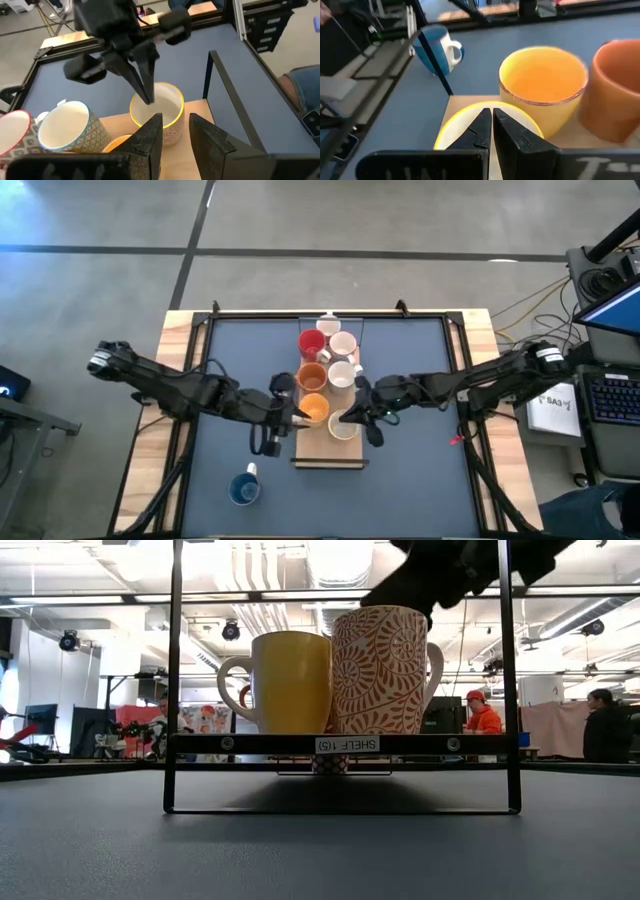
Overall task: Place coffee mugs
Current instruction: Put the orange patterned mug on the shelf
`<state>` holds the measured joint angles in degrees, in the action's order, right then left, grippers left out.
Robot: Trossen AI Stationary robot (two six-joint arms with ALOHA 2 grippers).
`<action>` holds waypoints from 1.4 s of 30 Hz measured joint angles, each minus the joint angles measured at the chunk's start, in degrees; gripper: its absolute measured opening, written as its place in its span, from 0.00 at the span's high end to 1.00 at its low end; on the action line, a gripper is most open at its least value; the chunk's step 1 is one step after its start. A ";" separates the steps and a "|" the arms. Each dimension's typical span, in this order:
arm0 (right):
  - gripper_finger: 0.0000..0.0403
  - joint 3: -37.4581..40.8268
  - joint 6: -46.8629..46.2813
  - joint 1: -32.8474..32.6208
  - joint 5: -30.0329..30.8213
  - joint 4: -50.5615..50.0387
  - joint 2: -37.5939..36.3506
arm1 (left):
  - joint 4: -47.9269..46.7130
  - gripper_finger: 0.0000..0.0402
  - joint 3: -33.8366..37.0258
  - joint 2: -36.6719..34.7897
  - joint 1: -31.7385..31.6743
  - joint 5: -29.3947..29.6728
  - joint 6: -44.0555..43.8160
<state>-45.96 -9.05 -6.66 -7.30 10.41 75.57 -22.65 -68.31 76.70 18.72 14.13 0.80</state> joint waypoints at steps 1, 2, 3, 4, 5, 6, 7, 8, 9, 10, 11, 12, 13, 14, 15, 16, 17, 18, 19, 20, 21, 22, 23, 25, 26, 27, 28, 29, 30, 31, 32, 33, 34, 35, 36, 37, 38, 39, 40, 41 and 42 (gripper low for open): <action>0.98 -0.72 0.11 -0.05 0.11 -1.07 0.97 | 0.96 0.80 0.99 -0.71 0.00 0.03 -0.13; 0.98 -1.55 0.08 -0.11 0.44 -1.69 1.90 | 1.84 0.80 1.89 -1.32 0.10 0.04 -0.25; 0.98 -2.26 0.08 -0.11 0.92 -2.40 2.60 | 2.53 0.80 2.77 -2.04 0.13 0.08 -0.35; 0.98 -2.84 0.08 -0.11 1.54 -3.77 3.11 | 3.07 0.80 3.49 -2.50 0.13 0.10 -0.50; 0.98 -3.43 0.08 -0.11 1.68 -4.91 3.66 | 3.58 0.80 3.96 -2.84 0.16 0.11 -0.65; 0.98 -4.13 0.08 -0.11 1.83 -5.46 4.30 | 3.59 0.80 4.36 -2.97 0.26 0.11 -0.86; 0.98 -4.69 0.08 -0.11 1.90 -6.21 4.73 | 3.25 0.80 4.65 -2.98 0.28 0.11 -0.97; 0.98 -5.18 0.08 -0.11 2.02 -7.45 5.18 | 3.18 0.80 4.81 -2.97 0.31 0.11 -0.99; 0.98 -5.79 0.08 -0.11 2.40 -8.34 5.54 | 3.24 0.80 4.83 -2.93 0.31 0.11 -0.99; 0.98 -6.38 0.08 -0.13 2.98 -9.00 5.87 | 3.32 0.80 4.83 -2.92 0.37 0.11 -0.99; 0.98 -6.75 0.14 -0.13 3.60 -9.74 6.04 | 3.32 0.80 4.83 -2.92 0.37 0.11 -0.98; 0.98 -7.11 0.16 -0.13 4.54 -10.83 6.09 | 3.45 0.80 4.83 -2.86 0.37 0.11 -0.97; 0.98 -7.34 0.21 -0.17 5.49 -11.64 6.20 | 3.58 0.80 4.84 -2.75 0.37 0.12 -0.97; 0.98 -7.44 0.27 -0.16 6.10 -11.84 6.29 | 3.49 0.80 4.93 -2.70 0.37 0.11 -0.97; 0.98 -7.43 0.41 -0.15 6.35 -12.12 6.29 | 3.25 0.80 4.96 -2.70 0.37 0.11 -0.97; 0.98 -7.34 0.71 -0.15 6.47 -12.54 6.29 | 3.26 0.80 4.96 -2.70 0.37 0.11 -0.99; 0.98 -7.32 0.90 -0.13 6.48 -12.72 6.29 | 3.38 0.80 4.96 -2.70 0.37 0.11 -1.10; 0.98 -7.32 1.07 -0.11 6.49 -12.66 6.29 | 3.41 0.80 4.96 -2.70 0.37 0.11 -1.14; 0.98 -7.32 1.15 -0.11 6.64 -12.61 6.29 | 3.40 0.80 4.98 -2.70 0.37 0.11 -1.16; 0.98 -7.32 1.20 -0.11 7.08 -12.45 6.29 | 3.39 0.80 5.03 -2.70 0.37 0.11 -1.21; 0.98 -7.32 1.36 -0.11 7.41 -12.38 6.27 | 3.34 0.80 5.03 -2.70 0.37 0.11 -1.36; 0.98 -7.32 1.47 -0.11 7.48 -12.46 6.27 | 3.38 0.80 5.05 -2.70 0.37 0.11 -1.37; 0.98 -7.32 1.57 -0.11 7.49 -12.51 6.27 | 3.38 0.80 5.05 -2.70 0.37 0.11 -1.38; 0.98 -7.32 1.66 -0.10 7.51 -12.51 6.27 | 3.38 0.80 5.09 -2.70 0.37 0.11 -1.38; 0.98 -7.32 1.84 -0.09 7.51 -12.51 6.27 | 3.36 0.80 5.11 -2.70 0.37 0.11 -1.38; 0.98 -7.32 2.18 -0.09 7.52 -12.51 6.27 | 3.38 0.80 5.12 -2.70 0.37 0.11 -1.38; 0.98 -7.32 2.31 -0.09 7.53 -12.50 6.27 | 3.38 0.80 5.12 -2.70 0.37 0.11 -1.38; 0.98 -7.32 2.46 -0.09 7.53 -12.47 6.27 | 3.38 0.80 5.12 -2.70 0.37 0.11 -1.38; 0.98 -7.32 2.65 -0.09 7.59 -12.37 6.27 | 3.38 0.80 5.12 -2.70 0.37 0.11 -1.38; 0.98 -7.32 2.78 -0.11 8.07 -12.24 6.27 | 3.38 0.80 5.12 -2.70 0.37 0.11 -1.38; 0.98 -7.32 2.99 -0.11 8.93 -12.14 6.27 | 3.38 0.80 5.12 -2.70 0.37 0.11 -1.38; 0.98 -7.30 3.25 -0.11 9.84 -11.94 6.27 | 3.38 0.80 5.12 -2.70 0.37 0.11 -1.37; 0.98 -7.30 3.66 -0.09 10.45 -11.79 6.27 | 3.38 0.80 5.12 -2.70 0.37 0.11 -1.38; 0.98 -7.31 3.91 -0.08 10.54 -11.71 6.26 | 3.38 0.80 5.12 -2.70 0.37 0.11 -1.38; 0.98 -7.39 4.18 -0.07 10.67 -11.75 6.25 | 3.38 0.80 5.12 -2.68 0.37 0.14 -1.38; 0.98 -7.55 4.59 -0.07 10.89 -11.79 6.25 | 3.38 0.80 5.12 -2.68 0.37 0.30 -1.38; 0.98 -7.70 5.00 -0.07 11.22 -11.79 6.25 | 3.38 0.80 5.12 -2.68 0.37 0.35 -1.37; 0.98 -7.90 5.42 -0.09 11.75 -11.83 6.25 | 3.38 0.80 5.12 -2.68 0.37 0.36 -1.38; 0.98 -8.06 5.67 -0.11 11.88 -11.80 6.25 | 3.38 0.80 5.12 -2.68 0.37 0.37 -1.38; 0.98 -8.18 5.95 -0.11 11.98 -11.79 6.25 | 3.38 0.80 5.12 -2.68 0.37 0.37 -1.38; 0.98 -8.26 6.12 -0.09 12.03 -11.87 6.25 | 3.38 0.80 5.12 -2.68 0.37 0.37 -1.38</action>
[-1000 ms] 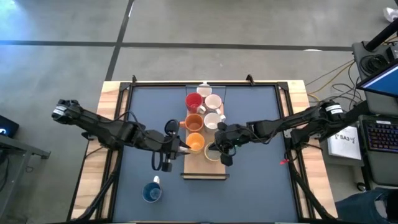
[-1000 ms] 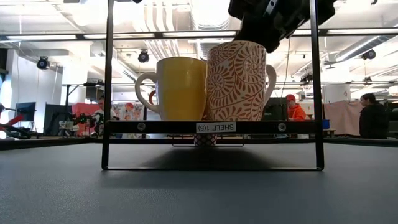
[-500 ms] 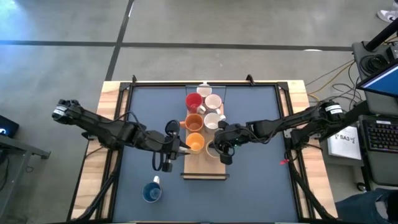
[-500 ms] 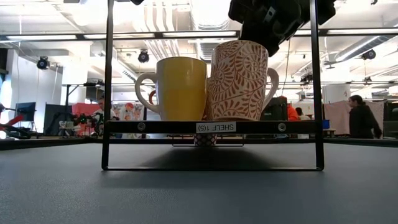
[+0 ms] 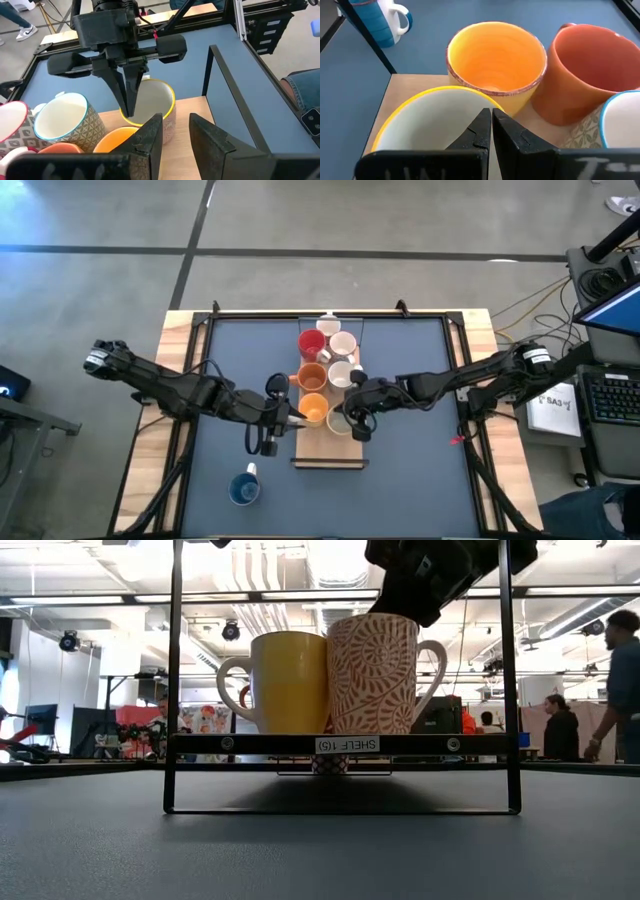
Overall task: Place coffee mugs
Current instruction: Put the orange patterned mug on the shelf
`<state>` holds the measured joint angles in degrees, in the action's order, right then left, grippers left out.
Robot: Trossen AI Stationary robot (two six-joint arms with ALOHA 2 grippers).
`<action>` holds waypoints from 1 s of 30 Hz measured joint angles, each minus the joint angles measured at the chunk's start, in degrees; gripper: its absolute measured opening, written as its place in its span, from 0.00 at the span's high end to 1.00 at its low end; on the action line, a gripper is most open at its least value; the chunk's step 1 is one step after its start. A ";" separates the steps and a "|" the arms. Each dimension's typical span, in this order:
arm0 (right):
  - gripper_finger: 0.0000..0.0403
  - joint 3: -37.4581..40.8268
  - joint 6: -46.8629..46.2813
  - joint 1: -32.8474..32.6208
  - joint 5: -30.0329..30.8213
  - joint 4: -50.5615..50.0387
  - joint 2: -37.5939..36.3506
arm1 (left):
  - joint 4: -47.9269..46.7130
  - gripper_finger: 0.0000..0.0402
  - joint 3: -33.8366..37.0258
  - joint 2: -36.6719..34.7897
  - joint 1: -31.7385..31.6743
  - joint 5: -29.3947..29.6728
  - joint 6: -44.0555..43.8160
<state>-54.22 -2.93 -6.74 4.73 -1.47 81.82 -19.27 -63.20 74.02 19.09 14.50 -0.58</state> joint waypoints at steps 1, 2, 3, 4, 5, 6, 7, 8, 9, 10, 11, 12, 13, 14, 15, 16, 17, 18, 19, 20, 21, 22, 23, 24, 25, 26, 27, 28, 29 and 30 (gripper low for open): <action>0.98 -0.11 0.18 0.00 0.02 -0.11 0.00 | 0.00 0.80 0.00 0.00 0.00 0.00 0.00; 0.98 -0.24 0.51 0.00 0.05 -0.14 0.00 | 0.00 0.80 0.00 0.00 0.00 0.00 0.00; 0.98 -0.35 0.66 0.00 0.12 -0.12 0.00 | 0.00 0.80 0.00 0.02 0.00 0.00 0.00; 0.98 -0.48 0.90 0.00 0.22 -0.16 0.00 | 0.00 0.80 0.00 0.02 0.00 0.00 0.00; 0.98 -0.58 1.08 0.00 0.24 -0.16 0.00 | 0.00 0.80 0.00 0.02 0.00 0.00 0.00; 0.98 -0.62 1.29 0.00 0.24 -0.25 0.00 | 0.00 0.80 0.00 0.02 0.00 0.00 0.00; 0.98 -0.72 1.47 0.00 0.21 -0.50 0.00 | 0.00 0.80 0.00 0.02 0.00 0.00 0.00; 0.98 -1.01 1.52 0.00 0.20 -1.06 -0.05 | 0.00 0.80 0.00 0.02 0.00 0.00 0.00; 0.98 -1.46 1.50 0.00 0.07 -2.00 -0.22 | 0.00 0.80 0.00 0.02 0.00 0.00 0.00; 0.98 -1.96 1.45 -0.06 -0.03 -3.18 -0.40 | 0.00 0.80 0.00 0.02 0.00 0.00 0.00; 0.98 -2.51 1.26 -0.14 -0.02 -4.20 -0.61 | 0.00 0.80 0.00 0.02 0.00 0.00 -0.01; 0.98 -3.04 1.03 -0.20 -0.04 -5.42 -0.90 | 0.00 0.80 0.00 0.03 0.00 0.00 -0.02; 0.98 -3.49 0.55 -0.24 -0.04 -6.65 -1.14 | 0.00 0.80 0.00 0.04 0.00 0.00 -0.02; 0.98 -3.94 -0.52 -0.24 -0.06 -7.80 -1.39 | 0.00 0.80 0.02 0.04 0.00 0.00 -0.02; 0.98 -4.36 -1.45 -0.24 -0.10 -8.77 -1.63 | 0.00 0.80 0.02 0.04 0.00 0.00 -0.02; 0.98 -4.70 -2.32 -0.23 -0.12 -9.35 -1.86 | -0.02 0.80 0.02 0.04 0.00 0.00 -0.02; 0.97 -4.96 -3.17 -0.22 -0.13 -9.71 -2.14 | 0.00 0.80 0.02 0.04 0.00 0.00 -0.02; 0.96 -5.31 -3.56 -0.22 -0.15 -10.53 -2.48 | 0.00 0.80 0.02 0.04 0.00 0.00 -0.02; 0.95 -5.69 -3.88 -0.22 -0.15 -11.72 -2.68 | -0.01 0.80 0.04 0.04 0.00 0.00 -0.02; 0.93 -6.04 -4.40 -0.22 -0.13 -12.75 -2.75 | 0.00 0.80 0.12 0.04 0.00 0.00 -0.02; 0.91 -6.36 -4.88 -0.22 -0.14 -13.81 -2.75 | 0.03 0.80 0.23 0.04 0.00 0.00 -0.02; 0.88 -6.49 -5.04 -0.22 -0.12 -14.66 -2.75 | 0.01 0.80 0.36 0.04 0.00 0.00 -0.02; 0.85 -6.47 -5.14 -0.22 -0.04 -15.03 -2.71 | -0.02 0.80 0.47 0.04 0.00 0.00 -0.02; 0.82 -6.47 -5.14 -0.22 0.02 -14.95 -2.48 | 0.12 0.80 0.62 0.04 0.00 0.00 -0.02; 0.79 -6.43 -5.12 -0.22 0.19 -14.80 -2.21 | 0.24 0.80 0.78 0.04 0.00 0.00 -0.02; 0.76 -6.28 -5.02 -0.22 0.65 -14.86 -1.94 | 0.28 0.80 0.95 0.04 0.00 0.00 -0.02; 0.73 -6.12 -4.94 -0.22 1.42 -15.17 -1.53 | 0.33 0.80 1.04 0.04 0.00 0.00 -0.02; 0.71 -6.04 -4.84 -0.22 2.10 -15.38 -1.10 | 0.42 0.80 1.09 0.04 0.00 0.00 -0.02; 0.69 -6.00 -4.76 -0.22 2.34 -15.46 -0.85 | 0.44 0.80 1.09 0.04 0.00 0.00 -0.02; 0.67 -5.94 -4.73 -0.22 2.42 -15.56 -0.70 | 0.47 0.80 1.09 0.04 0.00 0.01 -0.02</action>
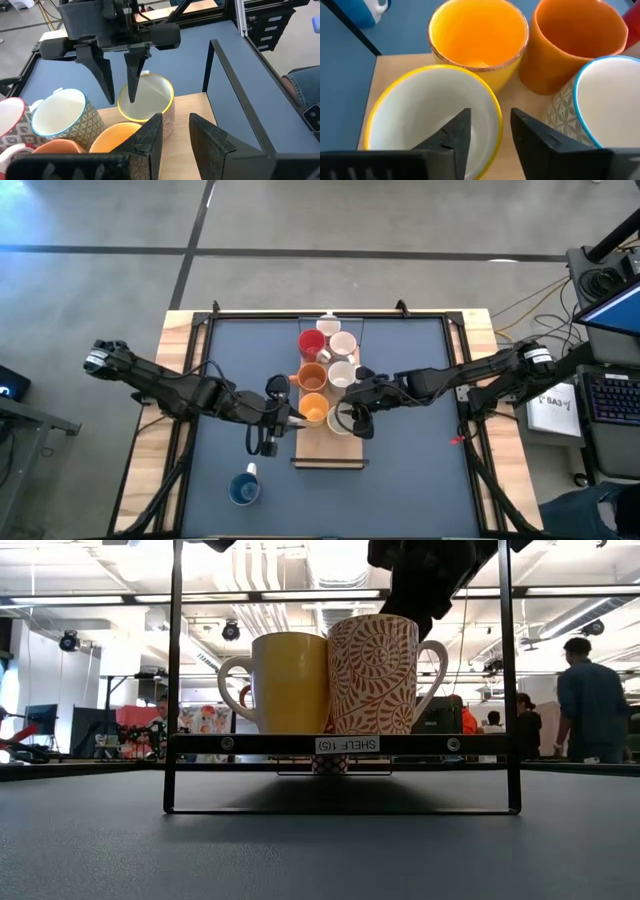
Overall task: Place coffee mugs
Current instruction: Put the orange patterned mug on the shelf
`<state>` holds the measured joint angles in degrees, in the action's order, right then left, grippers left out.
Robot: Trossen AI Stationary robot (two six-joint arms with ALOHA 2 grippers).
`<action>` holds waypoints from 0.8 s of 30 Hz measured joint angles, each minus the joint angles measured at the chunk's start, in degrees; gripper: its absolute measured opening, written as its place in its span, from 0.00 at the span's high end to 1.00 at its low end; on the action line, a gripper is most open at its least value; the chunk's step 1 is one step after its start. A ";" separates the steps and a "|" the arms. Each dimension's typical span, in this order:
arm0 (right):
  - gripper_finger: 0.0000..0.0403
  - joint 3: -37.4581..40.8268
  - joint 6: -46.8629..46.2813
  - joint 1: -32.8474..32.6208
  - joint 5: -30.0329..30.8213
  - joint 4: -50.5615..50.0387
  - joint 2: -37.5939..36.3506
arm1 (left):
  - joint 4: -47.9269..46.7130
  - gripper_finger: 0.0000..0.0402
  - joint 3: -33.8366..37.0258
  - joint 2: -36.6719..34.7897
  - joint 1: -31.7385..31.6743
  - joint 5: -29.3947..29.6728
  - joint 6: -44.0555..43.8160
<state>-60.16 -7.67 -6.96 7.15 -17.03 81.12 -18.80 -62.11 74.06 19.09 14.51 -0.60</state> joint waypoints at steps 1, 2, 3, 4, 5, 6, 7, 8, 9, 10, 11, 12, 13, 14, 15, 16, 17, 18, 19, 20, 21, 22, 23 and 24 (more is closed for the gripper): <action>0.65 0.00 -0.10 0.00 0.29 0.05 0.07 | 0.16 0.80 0.00 0.00 0.00 -0.01 0.00; 0.64 0.00 -0.26 0.00 0.47 0.23 0.09 | 0.26 0.80 0.00 0.00 0.00 -0.01 0.00; 0.64 0.00 -0.37 0.04 0.49 0.21 0.09 | 0.25 0.80 0.02 0.00 0.00 -0.01 0.00; 0.64 0.02 -0.50 0.08 0.53 0.15 0.13 | 0.31 0.80 0.02 0.00 0.00 -0.01 0.00; 0.64 0.06 -0.52 0.09 0.55 0.14 0.15 | 0.38 0.80 0.02 0.00 0.00 -0.01 0.00; 0.64 0.12 -0.54 0.11 0.56 0.15 0.15 | 0.36 0.80 0.02 0.00 0.00 -0.01 0.00; 0.65 0.16 -0.56 0.11 0.58 0.16 0.15 | 0.36 0.80 0.02 0.00 0.00 -0.01 0.00; 0.67 0.21 -0.58 0.11 0.56 0.17 0.15 | 0.38 0.80 0.02 0.00 0.00 -0.01 0.00; 0.69 0.24 -0.58 0.11 0.56 0.14 0.15 | 0.38 0.80 0.02 0.00 0.00 0.01 0.00; 0.72 0.24 -0.57 0.11 0.56 0.14 0.15 | 0.38 0.80 0.02 0.00 0.00 0.01 0.00; 0.75 0.26 -0.48 0.11 0.56 0.14 0.15 | 0.38 0.80 0.02 0.00 0.00 -0.01 0.00; 0.79 0.26 -0.43 0.11 0.56 0.15 0.15 | 0.38 0.80 0.02 0.00 0.00 -0.01 0.00; 0.83 0.26 -0.43 0.11 0.56 0.14 0.15 | 0.38 0.80 0.02 0.00 0.00 -0.01 0.00; 0.87 0.26 -0.41 0.11 0.56 0.14 0.15 | 0.38 0.80 0.02 0.00 0.00 -0.01 0.00; 0.91 0.26 -0.33 0.11 0.56 0.14 0.15 | 0.38 0.80 0.02 0.00 0.00 -0.01 0.00; 0.95 0.28 -0.15 0.11 0.59 0.15 0.15 | 0.38 0.80 0.02 0.00 0.00 -0.01 0.00; 0.96 0.28 -0.04 0.11 0.53 0.19 0.15 | 0.38 0.80 0.02 0.00 0.00 -0.01 0.00; 0.96 0.27 -0.02 0.13 0.52 0.19 0.15 | 0.40 0.80 0.02 0.00 0.00 -0.01 0.00; 0.96 0.28 -0.01 0.11 0.53 0.17 0.15 | 0.40 0.80 0.02 0.00 0.00 -0.01 0.00; 0.96 0.27 0.10 0.12 0.53 0.09 0.10 | 0.40 0.80 0.02 0.00 0.00 -0.01 0.00; 0.97 0.27 0.42 0.15 0.51 -0.06 0.03 | 0.40 0.80 0.02 0.00 0.00 -0.01 0.00; 0.97 0.28 0.76 0.31 0.51 -0.27 -0.12 | 0.42 0.80 0.02 0.00 0.00 -0.01 0.00; 0.97 0.31 1.06 0.46 0.42 -0.38 -0.29 | 0.43 0.80 0.02 0.00 0.00 -0.01 0.00; 0.97 0.33 1.16 0.65 0.33 -0.49 -0.41 | 0.41 0.80 0.02 0.00 0.00 -0.01 0.00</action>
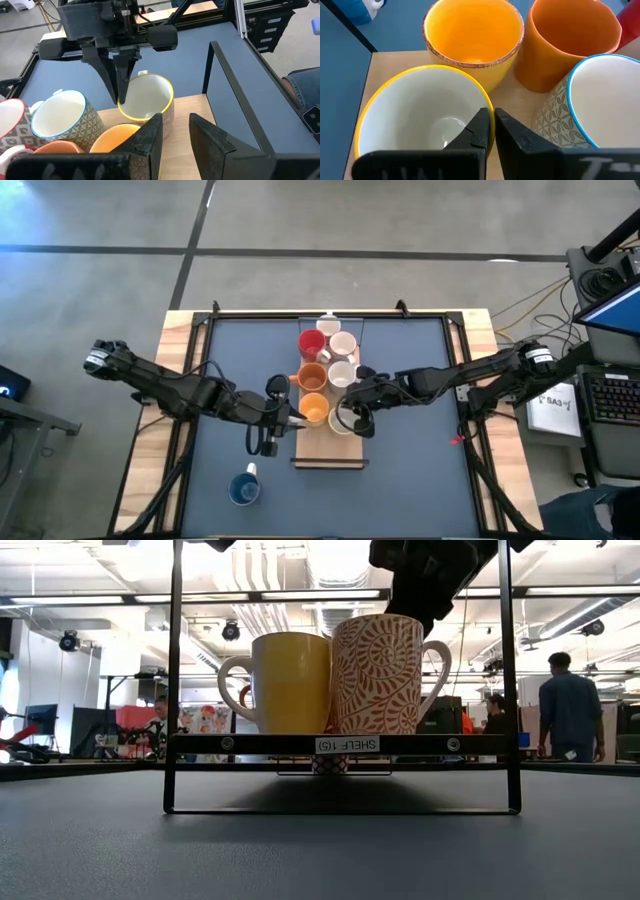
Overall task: Place coffee mugs
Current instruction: Put the orange patterned mug on the shelf, then put the blue mug on the shelf
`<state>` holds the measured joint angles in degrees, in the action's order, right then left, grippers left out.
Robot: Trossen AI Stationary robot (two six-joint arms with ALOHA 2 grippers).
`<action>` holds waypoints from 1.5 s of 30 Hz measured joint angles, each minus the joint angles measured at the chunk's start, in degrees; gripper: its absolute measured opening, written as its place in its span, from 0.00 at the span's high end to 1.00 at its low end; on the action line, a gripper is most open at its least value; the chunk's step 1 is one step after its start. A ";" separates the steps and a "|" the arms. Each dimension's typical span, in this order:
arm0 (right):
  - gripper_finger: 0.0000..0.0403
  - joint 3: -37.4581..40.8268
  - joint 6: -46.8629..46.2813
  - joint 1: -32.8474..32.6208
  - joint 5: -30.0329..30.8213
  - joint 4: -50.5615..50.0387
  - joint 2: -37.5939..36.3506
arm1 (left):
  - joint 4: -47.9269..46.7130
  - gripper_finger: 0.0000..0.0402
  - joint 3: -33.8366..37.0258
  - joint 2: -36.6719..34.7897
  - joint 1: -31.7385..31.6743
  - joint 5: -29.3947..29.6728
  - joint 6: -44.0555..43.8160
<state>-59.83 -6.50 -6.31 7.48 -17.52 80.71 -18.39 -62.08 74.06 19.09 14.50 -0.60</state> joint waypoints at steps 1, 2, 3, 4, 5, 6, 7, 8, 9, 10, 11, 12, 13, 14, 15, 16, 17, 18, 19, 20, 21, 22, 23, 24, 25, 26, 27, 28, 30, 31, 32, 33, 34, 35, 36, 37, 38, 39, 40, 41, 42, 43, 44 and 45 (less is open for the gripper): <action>0.97 0.00 0.08 0.31 0.01 0.00 -0.06 | 0.02 0.80 0.00 0.00 0.00 0.00 0.00; 0.97 0.00 0.15 0.61 0.03 -0.06 -0.13 | 0.02 0.80 0.00 0.00 0.00 0.00 0.00; 0.97 0.00 0.39 0.87 0.08 -0.16 -0.15 | 0.02 0.80 0.00 0.00 0.00 0.00 0.00; 0.97 0.00 0.70 1.13 0.11 -0.21 -0.21 | 0.04 0.80 0.00 0.00 0.00 0.02 0.00; 0.97 0.00 1.13 1.45 0.13 -0.22 -0.23 | 0.06 0.80 0.00 0.00 0.00 0.00 0.00; 0.97 0.00 1.34 1.76 0.27 -0.22 -0.24 | 0.09 0.80 0.00 0.00 0.00 0.00 0.00; 0.97 0.00 1.55 2.07 0.39 -0.23 -0.24 | 0.11 0.80 0.00 0.00 0.00 0.00 0.00; 0.97 0.00 1.69 2.36 0.40 -0.35 -0.24 | 0.14 0.80 0.00 0.00 0.00 0.00 0.00; 0.97 0.00 1.87 2.65 0.38 -0.55 -0.24 | 0.15 0.80 0.00 0.00 0.00 0.00 0.00; 0.97 0.00 2.00 2.91 0.39 -0.66 -0.24 | 0.15 0.80 0.00 0.00 0.00 0.00 0.00; 0.97 0.00 2.12 3.01 0.48 -0.68 -0.24 | 0.15 0.80 0.00 0.00 0.00 0.00 0.00; 0.97 0.00 2.44 3.06 0.52 -0.70 -0.25 | 0.15 0.80 0.00 0.00 0.00 0.00 0.00; 0.97 0.00 3.04 3.06 0.64 -0.78 -0.28 | 0.14 0.80 0.00 0.00 0.00 0.00 0.00; 0.97 0.00 3.51 3.04 0.69 -0.83 -0.31 | 0.14 0.80 0.00 0.00 0.00 0.00 0.00; 0.97 0.00 3.83 3.02 0.62 -0.81 -0.33 | 0.13 0.80 0.00 0.00 0.00 0.00 0.00; 0.97 0.00 4.14 2.97 0.27 -0.81 -0.35 | 0.13 0.80 0.00 0.00 0.00 0.00 0.00; 0.97 0.00 4.20 2.97 -0.10 -0.81 -0.35 | 0.15 0.80 0.00 0.00 0.00 0.00 0.00; 0.97 0.00 4.20 2.97 -0.18 -0.89 -0.35 | 0.13 0.80 0.00 0.00 0.00 0.00 0.00; 0.97 0.00 4.20 2.97 -0.18 -0.96 -0.35 | 0.13 0.80 0.00 0.00 0.00 0.00 0.00; 0.96 0.00 4.17 2.97 -0.20 -1.00 -0.35 | 0.13 0.80 0.00 0.00 0.00 0.00 0.00; 0.95 0.00 4.13 2.97 -0.16 -1.07 -0.35 | 0.13 0.80 0.00 0.00 0.00 0.00 0.00; 0.94 0.00 3.98 2.98 -0.17 -1.19 -0.35 | 0.13 0.80 0.00 0.00 0.00 0.00 0.00; 0.92 0.00 3.96 2.97 -0.14 -1.26 -0.35 | 0.11 0.80 0.00 0.00 0.00 0.00 0.00; 0.90 0.00 3.97 2.97 0.05 -1.18 -0.35 | 0.11 0.80 0.00 0.00 0.00 0.00 -0.01; 0.88 0.00 4.02 2.97 0.08 -1.11 -0.35 | 0.13 0.80 0.00 0.00 -0.02 0.00 -0.12; 0.86 0.00 4.02 2.97 0.07 -1.09 -0.35 | 0.10 0.80 0.00 0.00 0.00 0.00 -0.20; 0.83 0.00 4.02 2.97 0.06 -1.12 -0.35 | 0.10 0.80 0.00 0.00 0.00 0.00 -0.40; 0.81 0.00 4.09 2.97 0.06 -1.12 -0.36 | 0.08 0.80 0.00 0.00 0.00 0.00 -0.46; 0.78 0.00 4.17 2.97 0.08 -1.16 -0.77 | 0.08 0.80 0.00 0.00 -0.01 0.00 -1.03; 0.77 0.00 4.15 2.97 0.07 -1.13 -1.13 | 0.08 0.80 0.00 0.00 0.00 0.00 -1.74; 0.76 0.00 4.11 2.97 0.05 -1.15 -1.69 | 0.05 0.80 0.00 0.00 0.00 0.00 -2.71; 0.75 0.00 4.03 2.97 0.05 -1.18 -2.24 | -0.10 0.80 0.00 0.00 0.00 0.00 -4.00; 0.74 0.00 3.77 2.90 0.03 -1.12 -2.94 | -0.33 0.80 0.00 0.00 0.00 0.00 -5.66; 0.74 0.00 3.52 2.80 -0.01 -1.23 -3.74 | -0.88 0.80 0.00 0.00 0.12 0.00 -7.77; 0.73 0.00 3.50 2.57 -0.35 -1.40 -4.61 | -1.90 0.80 0.00 0.00 0.29 0.02 -10.33; 0.73 0.00 3.52 2.24 -0.39 -1.48 -5.55 | -3.40 0.80 -0.09 0.00 0.49 0.00 -13.06; 0.73 0.00 3.54 1.83 -0.44 -1.77 -6.63 | -5.83 0.80 -0.57 0.02 0.87 0.02 -15.87; 0.73 0.00 3.56 1.38 -0.43 -2.04 -7.56 | -8.54 0.80 -1.25 0.05 1.42 0.01 -18.93; 0.73 0.00 3.56 0.85 -0.46 -2.11 -8.53 | -11.33 0.80 -2.21 0.36 2.02 0.00 -22.18; 0.74 0.00 3.60 0.23 -0.46 -2.20 -9.53 | -14.12 0.80 -3.43 0.71 2.72 -0.01 -25.24; 0.74 0.01 3.74 -0.44 -0.46 -2.25 -10.47 | -17.40 0.80 -4.77 1.19 3.68 -0.02 -28.17; 0.75 0.02 4.09 -1.22 -0.46 -2.32 -11.35 | -20.89 0.80 -6.24 1.94 4.65 0.02 -31.20; 0.75 0.02 4.18 -2.11 -0.43 -2.32 -12.15 | -24.04 0.80 -7.98 2.94 5.63 -0.02 -33.83; 0.76 0.02 4.46 -2.83 -0.47 -2.54 -13.06 | -26.74 0.80 -9.98 4.29 6.56 -0.04 -36.62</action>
<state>-59.81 -2.04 -9.13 7.01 -20.06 67.65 -45.12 -72.07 78.36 25.65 14.46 -37.22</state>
